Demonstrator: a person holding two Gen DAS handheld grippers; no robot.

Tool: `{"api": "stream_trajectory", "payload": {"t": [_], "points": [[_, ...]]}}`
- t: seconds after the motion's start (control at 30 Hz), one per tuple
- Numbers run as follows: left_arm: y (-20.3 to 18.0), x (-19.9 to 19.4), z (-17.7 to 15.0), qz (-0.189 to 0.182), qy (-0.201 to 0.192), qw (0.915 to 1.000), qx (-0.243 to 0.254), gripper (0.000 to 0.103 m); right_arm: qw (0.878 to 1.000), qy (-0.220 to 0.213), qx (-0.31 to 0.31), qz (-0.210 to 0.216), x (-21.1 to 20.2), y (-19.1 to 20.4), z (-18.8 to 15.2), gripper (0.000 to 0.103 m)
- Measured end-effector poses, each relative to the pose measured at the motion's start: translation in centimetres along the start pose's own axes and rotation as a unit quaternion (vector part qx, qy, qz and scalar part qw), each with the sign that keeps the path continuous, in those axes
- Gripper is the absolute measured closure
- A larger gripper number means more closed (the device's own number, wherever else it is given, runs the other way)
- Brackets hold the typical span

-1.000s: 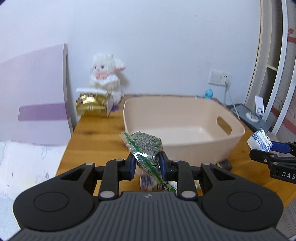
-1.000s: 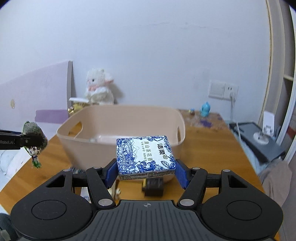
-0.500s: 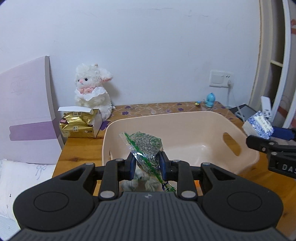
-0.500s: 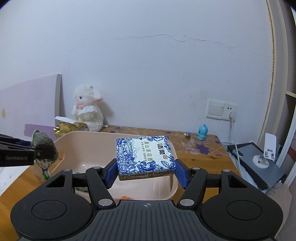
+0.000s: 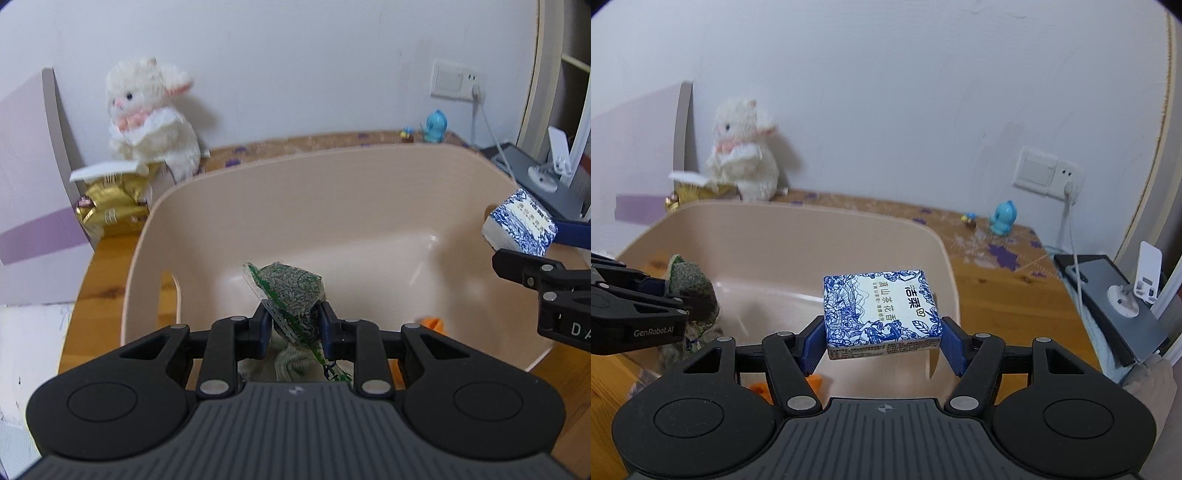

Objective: Organize objects
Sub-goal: 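Carry the seaweed bag and blue-white box over the basket and release both, then move both tools back toward the remaining items on the table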

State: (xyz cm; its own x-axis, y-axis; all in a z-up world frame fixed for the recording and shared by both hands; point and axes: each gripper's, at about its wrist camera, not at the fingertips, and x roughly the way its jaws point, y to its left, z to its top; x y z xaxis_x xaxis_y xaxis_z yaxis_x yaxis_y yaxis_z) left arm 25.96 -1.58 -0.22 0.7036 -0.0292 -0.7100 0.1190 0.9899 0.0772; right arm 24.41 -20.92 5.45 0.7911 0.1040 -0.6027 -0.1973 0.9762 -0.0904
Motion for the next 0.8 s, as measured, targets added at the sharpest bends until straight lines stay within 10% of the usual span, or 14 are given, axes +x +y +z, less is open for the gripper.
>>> {"api": "stream_trajectory", "payload": {"t": [0.13,0.27,0.8], "points": [[0.3,0.0,-0.3,-0.003,0.009,0.9999,-0.006,0.069,1.0,0.005,-0.005,-0.004,0.1,0.3,-0.1,0.036],[0.4,-1.2,-0.1,-0.006,-0.002,0.9999,-0.009,0.03,1.0,-0.008,0.005,0.0,-0.9,0.1,0.0,0.031],[0.6,-9.6,-0.9,0.018,-0.055,0.9978,-0.033,0.021,0.997,-0.077,0.001,-0.004,-9.2,0.0,0.1,0.004]]}}
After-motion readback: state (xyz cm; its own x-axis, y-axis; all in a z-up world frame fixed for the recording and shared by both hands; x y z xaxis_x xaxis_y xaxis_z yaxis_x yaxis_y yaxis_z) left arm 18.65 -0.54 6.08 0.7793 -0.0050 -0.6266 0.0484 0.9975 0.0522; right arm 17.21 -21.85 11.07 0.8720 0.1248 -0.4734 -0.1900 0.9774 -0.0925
